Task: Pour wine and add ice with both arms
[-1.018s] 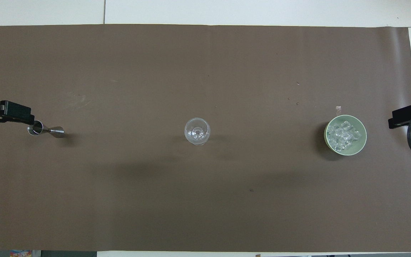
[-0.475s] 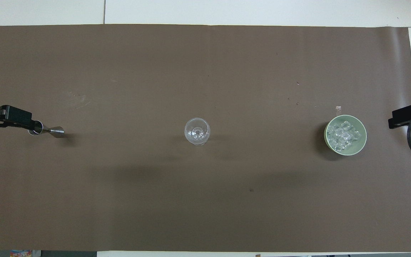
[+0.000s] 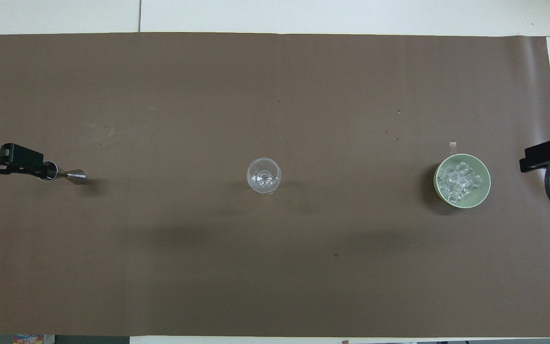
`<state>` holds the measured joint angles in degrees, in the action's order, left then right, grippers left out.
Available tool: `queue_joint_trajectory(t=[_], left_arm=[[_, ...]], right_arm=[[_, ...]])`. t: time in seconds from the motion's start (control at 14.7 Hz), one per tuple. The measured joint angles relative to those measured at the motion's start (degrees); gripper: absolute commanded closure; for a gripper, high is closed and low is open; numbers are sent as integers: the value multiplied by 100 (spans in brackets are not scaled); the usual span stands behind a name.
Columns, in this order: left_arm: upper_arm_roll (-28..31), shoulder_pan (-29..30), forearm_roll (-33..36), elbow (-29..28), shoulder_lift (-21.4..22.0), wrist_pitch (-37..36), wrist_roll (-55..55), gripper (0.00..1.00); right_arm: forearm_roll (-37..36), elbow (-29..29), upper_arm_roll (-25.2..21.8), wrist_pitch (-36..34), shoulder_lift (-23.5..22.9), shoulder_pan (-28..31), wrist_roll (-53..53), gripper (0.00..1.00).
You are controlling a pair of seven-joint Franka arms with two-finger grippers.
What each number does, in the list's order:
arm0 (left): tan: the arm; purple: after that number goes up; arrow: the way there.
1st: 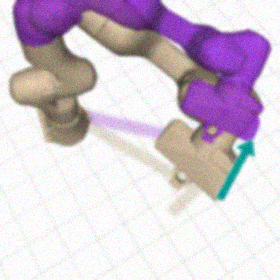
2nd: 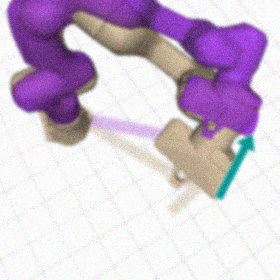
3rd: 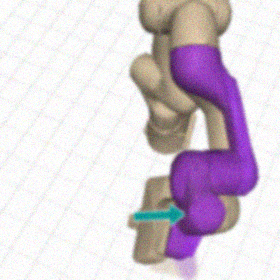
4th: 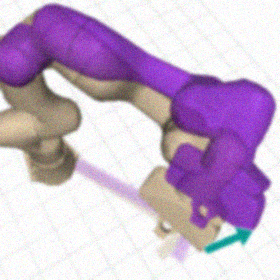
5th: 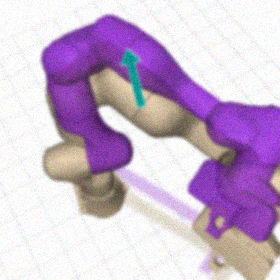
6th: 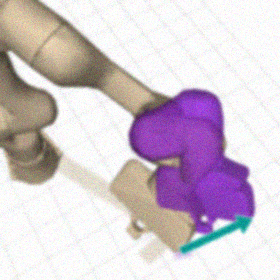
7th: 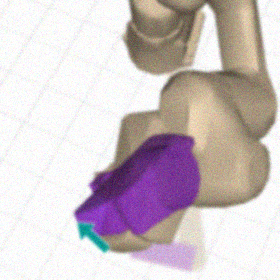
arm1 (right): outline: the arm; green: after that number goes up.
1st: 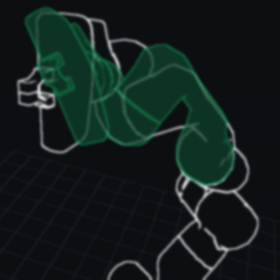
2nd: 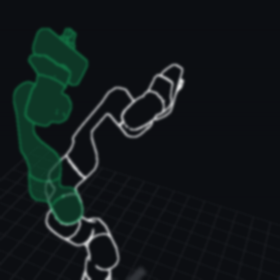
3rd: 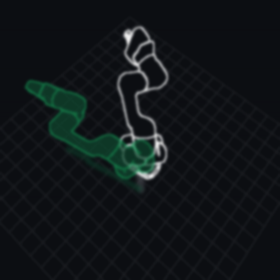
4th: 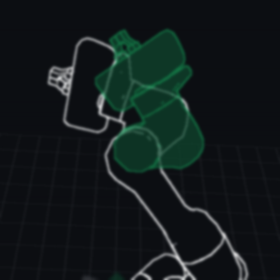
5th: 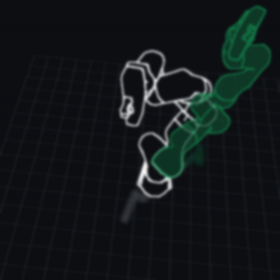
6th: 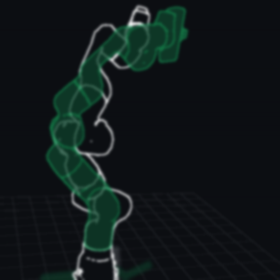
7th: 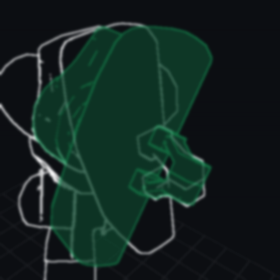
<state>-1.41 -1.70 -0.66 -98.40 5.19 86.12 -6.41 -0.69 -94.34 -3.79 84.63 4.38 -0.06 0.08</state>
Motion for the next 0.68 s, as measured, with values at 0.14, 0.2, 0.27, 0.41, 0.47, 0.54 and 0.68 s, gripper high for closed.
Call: queue_joint_trajectory(t=[0.14,0.2,0.27,0.41,0.47,0.54,0.68], left_arm=[[6,2,0,-231,122,0,-635,0],[7,6,0,-315,175,1,-930,0],[7,18,-2,-369,209,2,-1205,0],[7,96,-66,-427,224,9,-1557,0],[9,191,-145,-452,217,13,-1682,0],[11,332,-293,-480,198,27,-1790,0],[21,654,-622,-512,112,71,-2042,0]], right_arm=[[0,0,0,0,0,0,0,0],[0,0,0,0,0,0,0,0],[0,0,0,0,0,0,0,0],[0,0,-1,0,0,0,0,0],[0,0,-1,0,0,1,0,0],[0,0,-1,0,0,1,0,0],[-1,0,-2,0,0,2,0,0]])
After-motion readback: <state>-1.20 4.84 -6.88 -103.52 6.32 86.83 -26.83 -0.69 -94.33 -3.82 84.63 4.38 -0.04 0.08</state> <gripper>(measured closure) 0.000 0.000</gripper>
